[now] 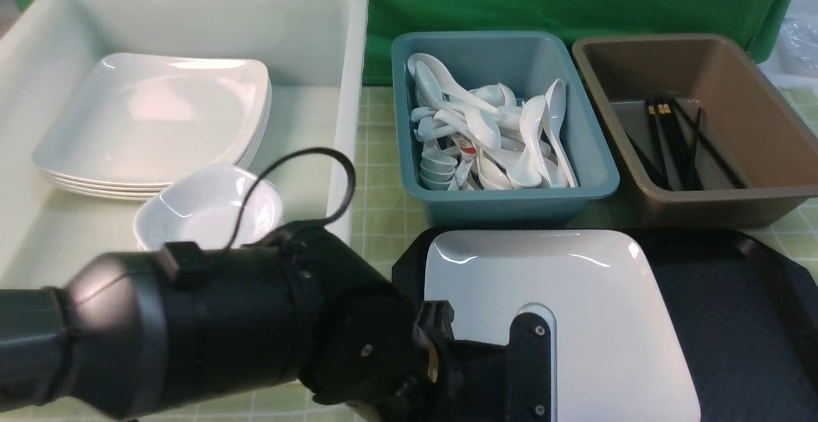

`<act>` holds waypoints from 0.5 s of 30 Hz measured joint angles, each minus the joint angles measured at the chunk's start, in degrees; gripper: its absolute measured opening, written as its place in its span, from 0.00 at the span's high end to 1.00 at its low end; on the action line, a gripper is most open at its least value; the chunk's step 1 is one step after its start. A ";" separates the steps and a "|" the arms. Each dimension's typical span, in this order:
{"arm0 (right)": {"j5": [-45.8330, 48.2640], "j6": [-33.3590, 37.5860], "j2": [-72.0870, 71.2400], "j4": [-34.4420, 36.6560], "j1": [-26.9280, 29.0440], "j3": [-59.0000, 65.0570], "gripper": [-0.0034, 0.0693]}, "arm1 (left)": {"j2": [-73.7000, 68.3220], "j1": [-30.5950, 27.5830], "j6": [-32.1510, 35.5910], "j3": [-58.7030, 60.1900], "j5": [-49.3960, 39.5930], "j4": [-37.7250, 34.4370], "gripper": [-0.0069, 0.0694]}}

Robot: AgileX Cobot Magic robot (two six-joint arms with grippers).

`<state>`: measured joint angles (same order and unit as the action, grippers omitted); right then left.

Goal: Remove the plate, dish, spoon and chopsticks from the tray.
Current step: Use the left arm to grab a plate from the dinner plate

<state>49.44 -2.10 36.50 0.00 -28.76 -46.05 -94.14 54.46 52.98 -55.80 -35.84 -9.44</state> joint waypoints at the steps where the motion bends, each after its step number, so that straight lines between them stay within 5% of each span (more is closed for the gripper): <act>1: 0.07 0.00 -1.98 0.00 0.00 0.06 0.69 | -1.22 0.00 0.69 0.00 0.66 0.26 0.32; 15: 2.50 1.18 -8.01 0.00 0.00 0.06 0.65 | -8.75 0.00 1.18 -0.59 9.12 7.57 0.37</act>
<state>51.94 -0.91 28.49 0.00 -28.76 -45.98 -102.88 54.46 54.15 -56.38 -26.71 -1.87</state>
